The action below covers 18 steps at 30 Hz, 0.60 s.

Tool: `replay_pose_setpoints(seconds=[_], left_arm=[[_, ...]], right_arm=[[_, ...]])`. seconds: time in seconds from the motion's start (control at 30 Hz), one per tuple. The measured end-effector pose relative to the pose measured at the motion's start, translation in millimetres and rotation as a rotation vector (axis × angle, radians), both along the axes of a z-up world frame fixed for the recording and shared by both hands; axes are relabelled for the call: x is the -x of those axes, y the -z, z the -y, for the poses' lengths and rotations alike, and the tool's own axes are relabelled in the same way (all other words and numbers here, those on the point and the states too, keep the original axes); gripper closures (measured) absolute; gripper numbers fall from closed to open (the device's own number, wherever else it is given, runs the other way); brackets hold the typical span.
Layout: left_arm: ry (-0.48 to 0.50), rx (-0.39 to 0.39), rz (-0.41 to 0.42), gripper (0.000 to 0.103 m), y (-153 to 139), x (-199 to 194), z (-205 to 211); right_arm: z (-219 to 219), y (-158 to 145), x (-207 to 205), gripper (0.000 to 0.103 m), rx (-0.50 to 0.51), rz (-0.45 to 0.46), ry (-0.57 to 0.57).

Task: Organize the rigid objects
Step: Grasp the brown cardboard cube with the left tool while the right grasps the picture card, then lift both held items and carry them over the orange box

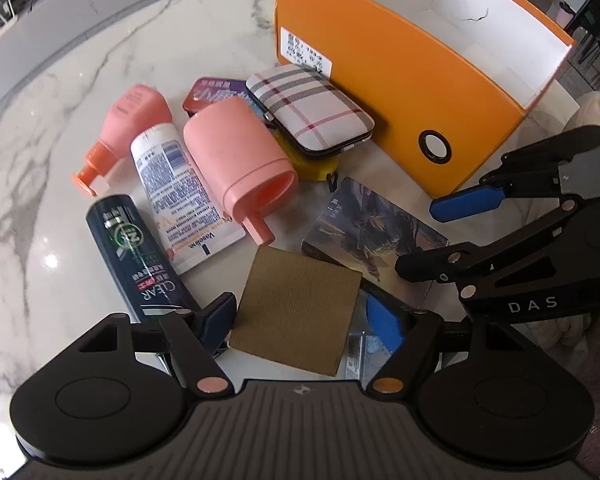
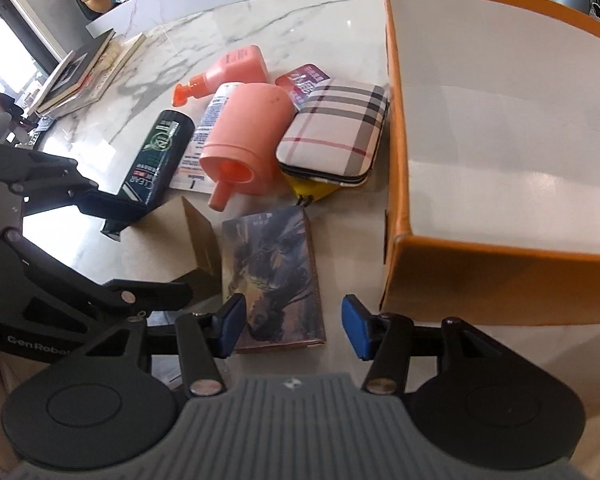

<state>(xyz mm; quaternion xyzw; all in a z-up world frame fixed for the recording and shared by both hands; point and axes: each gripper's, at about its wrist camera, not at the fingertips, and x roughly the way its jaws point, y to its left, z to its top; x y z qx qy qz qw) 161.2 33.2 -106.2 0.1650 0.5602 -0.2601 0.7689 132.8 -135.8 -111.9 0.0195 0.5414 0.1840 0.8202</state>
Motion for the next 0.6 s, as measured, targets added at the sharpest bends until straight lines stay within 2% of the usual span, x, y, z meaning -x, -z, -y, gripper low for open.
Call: replay_pose_setpoints(seconds=[0.17,0.3,0.43,0.6], left_arm=[[-0.057,0.040,-0.036,0.032,5,-6,-10],[-0.162,0.050,-0.023,0.032,2,-6,-24],[-0.294,0.123,0.003,0.032,-11,0,-47],[-0.417,0.161,0.029,0.032,-25,6,-60]], right_arm=[[2,3,-3,0.048,-0.002,-0.005,0.010],[-3,0,-5,0.048,-0.009,-0.004,-0.007],[-16,-2,-5,0.046,-0.001,-0.008,-0.049],[-29,9,-14,0.040,0.041,-0.068,-0.028]])
